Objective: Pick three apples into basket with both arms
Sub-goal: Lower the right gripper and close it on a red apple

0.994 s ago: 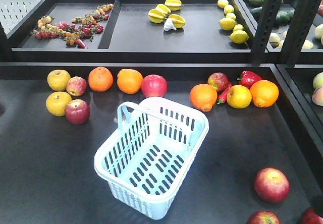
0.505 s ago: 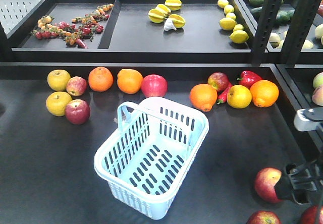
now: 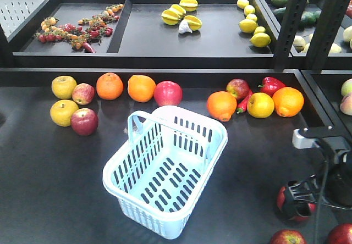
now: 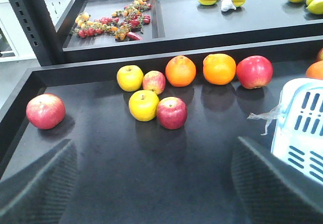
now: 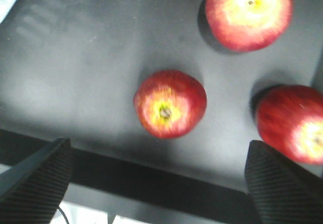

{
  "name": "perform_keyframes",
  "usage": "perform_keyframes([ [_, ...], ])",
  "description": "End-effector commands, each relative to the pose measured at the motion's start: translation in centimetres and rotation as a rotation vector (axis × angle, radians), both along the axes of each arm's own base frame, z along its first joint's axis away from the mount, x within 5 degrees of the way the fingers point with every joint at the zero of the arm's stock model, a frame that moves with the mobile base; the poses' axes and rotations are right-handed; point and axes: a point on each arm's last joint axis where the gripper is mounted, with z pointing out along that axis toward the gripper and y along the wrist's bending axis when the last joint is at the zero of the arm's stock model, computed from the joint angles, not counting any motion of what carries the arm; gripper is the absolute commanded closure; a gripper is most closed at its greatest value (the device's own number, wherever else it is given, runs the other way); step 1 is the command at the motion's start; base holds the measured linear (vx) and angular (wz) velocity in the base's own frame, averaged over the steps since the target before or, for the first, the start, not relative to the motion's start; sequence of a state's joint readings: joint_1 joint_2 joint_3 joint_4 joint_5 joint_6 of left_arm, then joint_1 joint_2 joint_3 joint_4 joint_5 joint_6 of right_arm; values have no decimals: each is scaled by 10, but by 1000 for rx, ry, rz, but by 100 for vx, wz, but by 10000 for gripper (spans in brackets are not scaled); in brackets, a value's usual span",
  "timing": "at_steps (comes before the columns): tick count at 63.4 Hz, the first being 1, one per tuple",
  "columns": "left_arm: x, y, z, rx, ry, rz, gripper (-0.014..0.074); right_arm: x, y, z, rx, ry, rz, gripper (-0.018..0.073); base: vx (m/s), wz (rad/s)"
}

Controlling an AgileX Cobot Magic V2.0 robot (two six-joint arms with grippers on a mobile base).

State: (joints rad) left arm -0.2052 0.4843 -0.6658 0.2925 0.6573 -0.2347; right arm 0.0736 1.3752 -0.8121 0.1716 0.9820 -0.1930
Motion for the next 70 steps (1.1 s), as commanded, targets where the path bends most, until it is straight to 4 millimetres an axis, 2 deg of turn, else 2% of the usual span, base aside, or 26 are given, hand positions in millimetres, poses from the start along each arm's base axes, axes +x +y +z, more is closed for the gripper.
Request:
perform_keyframes([
  [1,1,-1,13,-11,-81,-11,7,11,2,1,18,-34,8,-94,0,0],
  [23,1,-1,13,-11,-81,-11,7,29,3,-46,0,116,3,-92,0,0],
  [42,1,-1,13,-11,-81,-11,7,36,3,-65,-7,148,-4,-91,0,0],
  [70,1,-1,13,-11,-81,-11,7,42,3,-105,-21,256,-20,-87,0,0],
])
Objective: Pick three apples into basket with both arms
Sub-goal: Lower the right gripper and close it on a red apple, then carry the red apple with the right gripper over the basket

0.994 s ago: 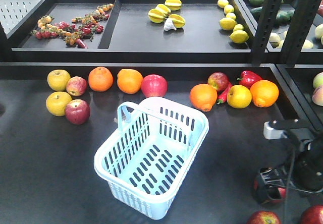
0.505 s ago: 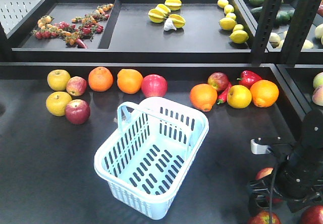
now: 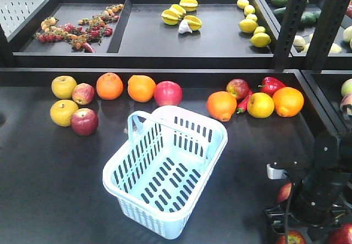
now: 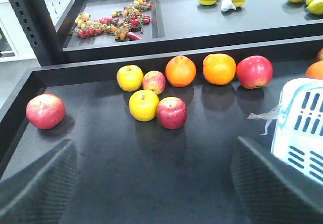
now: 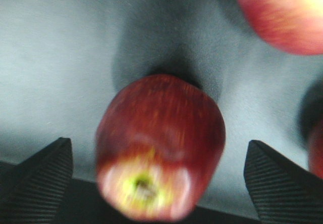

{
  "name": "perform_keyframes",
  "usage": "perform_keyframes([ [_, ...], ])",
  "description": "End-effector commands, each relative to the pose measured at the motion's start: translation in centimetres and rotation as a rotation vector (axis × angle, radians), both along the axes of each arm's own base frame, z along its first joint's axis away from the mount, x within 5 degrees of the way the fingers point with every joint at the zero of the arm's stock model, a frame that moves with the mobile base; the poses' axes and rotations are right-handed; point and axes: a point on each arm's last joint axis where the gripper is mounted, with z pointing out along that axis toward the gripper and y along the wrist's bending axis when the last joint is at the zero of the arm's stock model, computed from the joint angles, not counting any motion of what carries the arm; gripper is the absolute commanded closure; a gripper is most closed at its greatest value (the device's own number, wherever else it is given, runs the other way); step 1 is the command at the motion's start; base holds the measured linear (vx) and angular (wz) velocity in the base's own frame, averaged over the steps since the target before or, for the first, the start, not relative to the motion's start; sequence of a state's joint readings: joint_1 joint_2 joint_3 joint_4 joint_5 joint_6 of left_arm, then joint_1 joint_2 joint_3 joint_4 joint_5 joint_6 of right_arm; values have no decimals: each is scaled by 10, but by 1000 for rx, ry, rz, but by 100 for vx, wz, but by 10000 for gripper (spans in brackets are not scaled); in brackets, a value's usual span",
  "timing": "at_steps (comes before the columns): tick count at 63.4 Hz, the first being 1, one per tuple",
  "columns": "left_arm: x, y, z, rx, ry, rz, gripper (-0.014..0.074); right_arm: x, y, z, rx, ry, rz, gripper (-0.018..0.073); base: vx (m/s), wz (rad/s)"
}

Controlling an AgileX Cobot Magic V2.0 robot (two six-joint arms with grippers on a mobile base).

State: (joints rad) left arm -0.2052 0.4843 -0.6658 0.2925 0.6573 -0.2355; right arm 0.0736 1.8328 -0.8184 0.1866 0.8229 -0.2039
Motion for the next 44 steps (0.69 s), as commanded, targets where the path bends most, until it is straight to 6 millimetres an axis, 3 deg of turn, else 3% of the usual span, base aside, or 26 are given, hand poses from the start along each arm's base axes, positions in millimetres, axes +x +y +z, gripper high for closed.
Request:
perform_keyframes([
  [1,1,-1,13,-10,-81,-12,7,6,1,7,6,-34,0,-86,0,0],
  [31,1,-1,13,-10,-81,-12,7,4,0,-18,0,56,-2,-66,0,0],
  [44,1,-1,13,-10,-81,-12,7,2,1,-21,1,93,0,27,0,0],
])
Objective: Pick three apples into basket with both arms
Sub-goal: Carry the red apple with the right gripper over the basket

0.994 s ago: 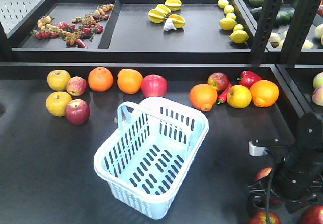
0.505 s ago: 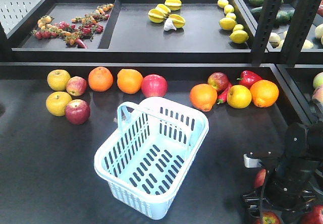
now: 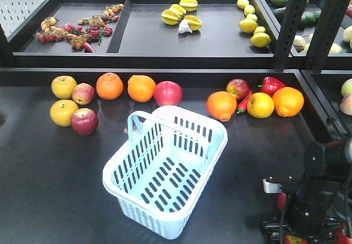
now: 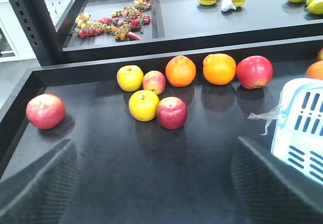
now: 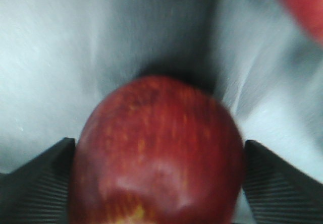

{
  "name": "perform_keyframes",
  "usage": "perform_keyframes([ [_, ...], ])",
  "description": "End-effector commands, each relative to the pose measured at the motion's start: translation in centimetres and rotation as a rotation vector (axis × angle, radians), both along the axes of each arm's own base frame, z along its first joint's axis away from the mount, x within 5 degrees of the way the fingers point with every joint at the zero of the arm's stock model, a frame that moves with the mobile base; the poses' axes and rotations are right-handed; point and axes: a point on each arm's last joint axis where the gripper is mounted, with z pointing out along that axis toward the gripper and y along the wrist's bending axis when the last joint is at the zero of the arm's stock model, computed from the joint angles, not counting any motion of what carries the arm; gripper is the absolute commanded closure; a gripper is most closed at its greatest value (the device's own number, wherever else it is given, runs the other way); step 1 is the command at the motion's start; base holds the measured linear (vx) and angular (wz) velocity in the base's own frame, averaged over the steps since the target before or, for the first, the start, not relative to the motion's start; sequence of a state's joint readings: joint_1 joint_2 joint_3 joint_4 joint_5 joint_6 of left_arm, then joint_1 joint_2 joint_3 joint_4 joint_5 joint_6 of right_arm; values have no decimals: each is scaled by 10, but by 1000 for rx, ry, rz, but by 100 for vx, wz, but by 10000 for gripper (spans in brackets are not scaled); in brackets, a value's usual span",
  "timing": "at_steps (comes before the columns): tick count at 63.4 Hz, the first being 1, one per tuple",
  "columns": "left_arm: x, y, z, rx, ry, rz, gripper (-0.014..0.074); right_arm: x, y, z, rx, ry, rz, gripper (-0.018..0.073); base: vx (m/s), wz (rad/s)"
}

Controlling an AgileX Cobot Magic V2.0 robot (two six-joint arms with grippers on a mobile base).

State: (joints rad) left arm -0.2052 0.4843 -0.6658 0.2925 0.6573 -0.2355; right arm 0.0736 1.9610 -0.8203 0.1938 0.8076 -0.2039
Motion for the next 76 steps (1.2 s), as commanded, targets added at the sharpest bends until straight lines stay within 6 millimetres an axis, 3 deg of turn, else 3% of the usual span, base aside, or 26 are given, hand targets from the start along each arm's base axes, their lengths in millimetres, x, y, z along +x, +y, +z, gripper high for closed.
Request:
perform_keyframes([
  [1,1,-1,13,-10,-81,-12,7,3,0,13,9,-15,7,46,0,0],
  [14,1,-1,13,-10,-81,-12,7,0,1,15,12,32,2,229,0,0],
  [28,1,-1,13,-10,-81,-12,7,-1,1,36,18,-8,-3,275,0,0],
  [48,1,-1,13,-10,-81,-12,7,-12,7,124,111,-336,-23,275,0,0],
  [63,1,-1,13,-10,-81,-12,7,-37,26,194,388,-648,-24,275,0,0],
  [76,1,-1,13,-10,-81,-12,7,-51,40,228,615,-819,48,275,0,0],
])
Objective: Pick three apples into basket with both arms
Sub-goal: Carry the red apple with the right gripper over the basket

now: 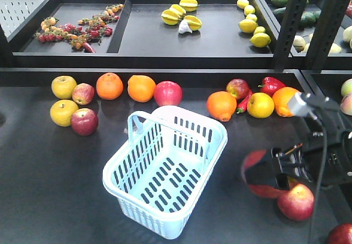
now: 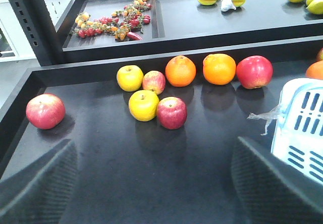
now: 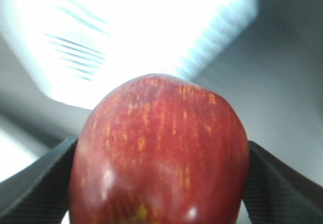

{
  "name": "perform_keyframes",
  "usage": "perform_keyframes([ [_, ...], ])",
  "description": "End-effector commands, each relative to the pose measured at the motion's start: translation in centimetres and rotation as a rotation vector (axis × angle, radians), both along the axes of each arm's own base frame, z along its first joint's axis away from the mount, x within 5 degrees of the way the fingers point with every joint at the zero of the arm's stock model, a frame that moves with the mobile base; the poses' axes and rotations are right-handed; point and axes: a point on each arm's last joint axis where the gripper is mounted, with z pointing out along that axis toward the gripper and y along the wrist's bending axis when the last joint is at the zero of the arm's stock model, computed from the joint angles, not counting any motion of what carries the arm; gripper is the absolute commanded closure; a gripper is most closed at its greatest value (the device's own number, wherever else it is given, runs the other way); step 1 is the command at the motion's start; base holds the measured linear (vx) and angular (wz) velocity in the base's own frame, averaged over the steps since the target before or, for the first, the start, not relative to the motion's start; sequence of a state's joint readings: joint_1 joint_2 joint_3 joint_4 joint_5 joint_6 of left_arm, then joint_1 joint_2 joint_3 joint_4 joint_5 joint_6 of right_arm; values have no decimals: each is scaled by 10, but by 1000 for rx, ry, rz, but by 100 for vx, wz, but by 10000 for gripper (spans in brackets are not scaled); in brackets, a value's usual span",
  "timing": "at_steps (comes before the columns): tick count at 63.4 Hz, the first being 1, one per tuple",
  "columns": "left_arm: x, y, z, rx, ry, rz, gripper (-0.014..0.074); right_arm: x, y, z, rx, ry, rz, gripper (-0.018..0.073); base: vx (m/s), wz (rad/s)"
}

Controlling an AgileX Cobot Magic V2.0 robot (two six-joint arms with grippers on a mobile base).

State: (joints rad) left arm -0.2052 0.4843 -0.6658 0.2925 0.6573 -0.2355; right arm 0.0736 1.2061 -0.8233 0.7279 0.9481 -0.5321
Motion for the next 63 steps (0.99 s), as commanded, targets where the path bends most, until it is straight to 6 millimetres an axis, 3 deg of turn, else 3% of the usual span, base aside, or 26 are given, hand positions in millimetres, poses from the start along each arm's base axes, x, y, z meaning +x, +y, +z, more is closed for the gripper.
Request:
perform_keyframes([
  [1,1,-1,13,-10,-81,-12,7,-4,8,25,121,-134,40,275,0,0],
  [10,1,-1,13,-10,-81,-12,7,-7,25,30,181,-181,108,275,0,0],
  [22,1,-1,13,-10,-81,-12,7,-12,69,30,173,-282,183,275,0,0],
  [37,1,-1,13,-10,-81,-12,7,4,116,-1,91,-355,165,275,0,0],
  [49,1,-1,13,-10,-81,-12,7,23,134,-31,23,-364,70,275,0,0],
  [63,1,-1,13,-10,-81,-12,7,35,143,-45,-10,-355,53,270,0,0],
])
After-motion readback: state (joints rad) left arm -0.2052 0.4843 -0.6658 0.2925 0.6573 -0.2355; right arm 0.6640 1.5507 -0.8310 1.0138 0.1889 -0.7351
